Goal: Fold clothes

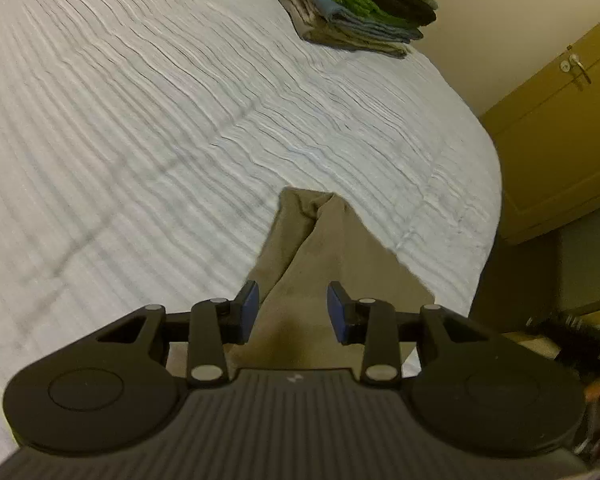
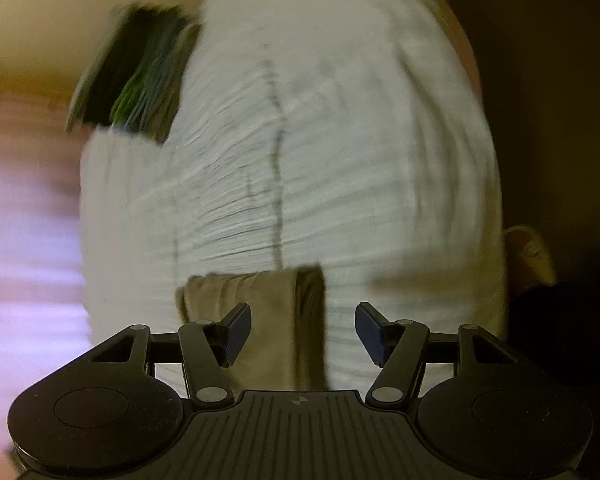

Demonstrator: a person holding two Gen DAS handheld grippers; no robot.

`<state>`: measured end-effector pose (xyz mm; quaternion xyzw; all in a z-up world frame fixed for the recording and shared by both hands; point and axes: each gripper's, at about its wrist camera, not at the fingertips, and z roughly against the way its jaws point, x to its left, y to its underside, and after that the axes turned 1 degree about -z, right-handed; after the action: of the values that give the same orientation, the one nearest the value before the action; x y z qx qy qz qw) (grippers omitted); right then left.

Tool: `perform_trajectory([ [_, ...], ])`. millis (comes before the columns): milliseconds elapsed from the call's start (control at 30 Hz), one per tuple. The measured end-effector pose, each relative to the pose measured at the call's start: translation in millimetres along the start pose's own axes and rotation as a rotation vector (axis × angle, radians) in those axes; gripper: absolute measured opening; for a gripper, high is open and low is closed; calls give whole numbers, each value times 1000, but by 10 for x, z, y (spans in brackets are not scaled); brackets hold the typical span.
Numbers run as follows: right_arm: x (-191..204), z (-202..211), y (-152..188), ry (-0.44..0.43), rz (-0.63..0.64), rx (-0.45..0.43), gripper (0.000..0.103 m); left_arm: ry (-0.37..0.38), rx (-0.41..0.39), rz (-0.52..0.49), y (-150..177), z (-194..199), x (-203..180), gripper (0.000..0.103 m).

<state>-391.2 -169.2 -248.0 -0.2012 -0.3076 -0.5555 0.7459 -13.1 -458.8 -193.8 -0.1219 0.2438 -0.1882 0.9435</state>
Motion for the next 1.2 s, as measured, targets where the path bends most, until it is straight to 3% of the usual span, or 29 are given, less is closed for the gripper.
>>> perform_trajectory([
  [133,-113,-220,68,-46,-108,-56,62,58,32,16,-319,-385,78,33],
  [367,-240,-608,6,-80,-179,-86,62,151,104,19,-748,-1037,94,33],
  [633,-304,-811,-3,-124,-205,-61,62,265,186,198,-842,-1495,256,31],
  [667,-320,-825,-1,-126,-208,-58,57,272,194,217,-837,-1539,274,24],
  [700,-338,-851,0,-131,-213,-54,46,280,201,235,-832,-1578,293,11],
  [733,-357,-877,-4,-132,-221,-49,30,285,199,245,-828,-1597,319,8],
  [767,-379,-891,-9,-131,-230,-51,25,293,189,250,-824,-1598,341,3],
  [833,-422,-896,-15,-126,-241,-67,8,321,98,205,-833,-1453,349,1],
  [867,-438,-894,-11,-131,-242,-74,7,337,52,180,-835,-1376,351,0],
  [933,-449,-904,-2,-139,-235,-80,7,362,-27,93,-786,-1233,322,0],
  [1000,-428,-930,3,-126,-206,-83,7,335,-58,34,-713,-1222,311,1],
  [1100,-375,-947,-25,-105,-172,-75,9,296,-31,87,-634,-1383,412,4],
  [1167,-344,-903,-40,-114,-163,-81,41,325,-39,176,-647,-1384,488,15],
  [1200,-328,-871,-40,-114,-157,-94,43,339,-41,218,-657,-1389,521,27],
])
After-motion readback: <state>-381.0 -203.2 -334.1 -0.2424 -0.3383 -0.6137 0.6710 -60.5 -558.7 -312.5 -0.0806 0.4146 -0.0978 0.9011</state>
